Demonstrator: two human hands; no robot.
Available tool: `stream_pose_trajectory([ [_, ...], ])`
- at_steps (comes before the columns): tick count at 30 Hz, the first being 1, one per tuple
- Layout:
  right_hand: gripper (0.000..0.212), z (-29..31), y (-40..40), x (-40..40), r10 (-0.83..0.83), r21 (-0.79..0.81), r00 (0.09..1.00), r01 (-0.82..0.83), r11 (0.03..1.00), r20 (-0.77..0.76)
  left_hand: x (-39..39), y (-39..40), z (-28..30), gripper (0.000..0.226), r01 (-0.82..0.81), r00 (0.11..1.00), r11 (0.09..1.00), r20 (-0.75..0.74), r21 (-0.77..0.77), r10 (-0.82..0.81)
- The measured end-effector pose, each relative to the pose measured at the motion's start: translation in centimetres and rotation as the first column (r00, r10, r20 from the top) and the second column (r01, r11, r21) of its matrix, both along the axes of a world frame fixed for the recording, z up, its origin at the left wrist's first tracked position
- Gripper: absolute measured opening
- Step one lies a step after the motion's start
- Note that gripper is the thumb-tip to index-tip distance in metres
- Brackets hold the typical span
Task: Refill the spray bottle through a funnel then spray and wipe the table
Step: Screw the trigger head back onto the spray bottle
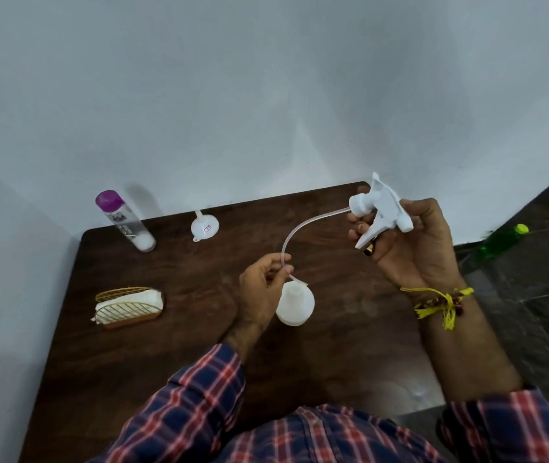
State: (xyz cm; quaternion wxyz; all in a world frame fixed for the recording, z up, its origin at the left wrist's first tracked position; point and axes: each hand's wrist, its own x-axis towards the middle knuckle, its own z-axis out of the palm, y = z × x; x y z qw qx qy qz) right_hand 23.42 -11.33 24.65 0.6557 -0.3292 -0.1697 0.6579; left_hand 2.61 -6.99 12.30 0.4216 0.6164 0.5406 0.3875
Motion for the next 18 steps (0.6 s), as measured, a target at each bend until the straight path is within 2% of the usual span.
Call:
stream_pose_trajectory([
  [3,0.053,-0.8,0.1,0.6,-0.01,-0.027,1.0,0.009,1.0,-0.025,0.3,0.0,-0.5,0.022,-0.002,0.999,1.0,-0.041,0.016,0.003],
  [9,0.045,-1.6,-0.1,1.7,-0.011,-0.03,0.999,0.01,0.999,-0.031,-0.1,0.4,-0.7,0.026,-0.012,0.995,0.996,-0.097,0.089,0.021],
  [15,0.059,-2.9,-0.1,2.3,0.024,-0.055,0.998,-0.027,0.998,-0.054,-0.2,0.3,-2.0,0.028,0.056,0.983,0.997,-0.175,0.055,-0.046],
  [18,0.054,-3.7,0.0,2.2,0.062,-0.093,0.998,-0.063,0.994,-0.014,-0.5,0.5,-3.4,0.028,0.139,0.963,0.99,-0.233,-0.008,-0.137],
])
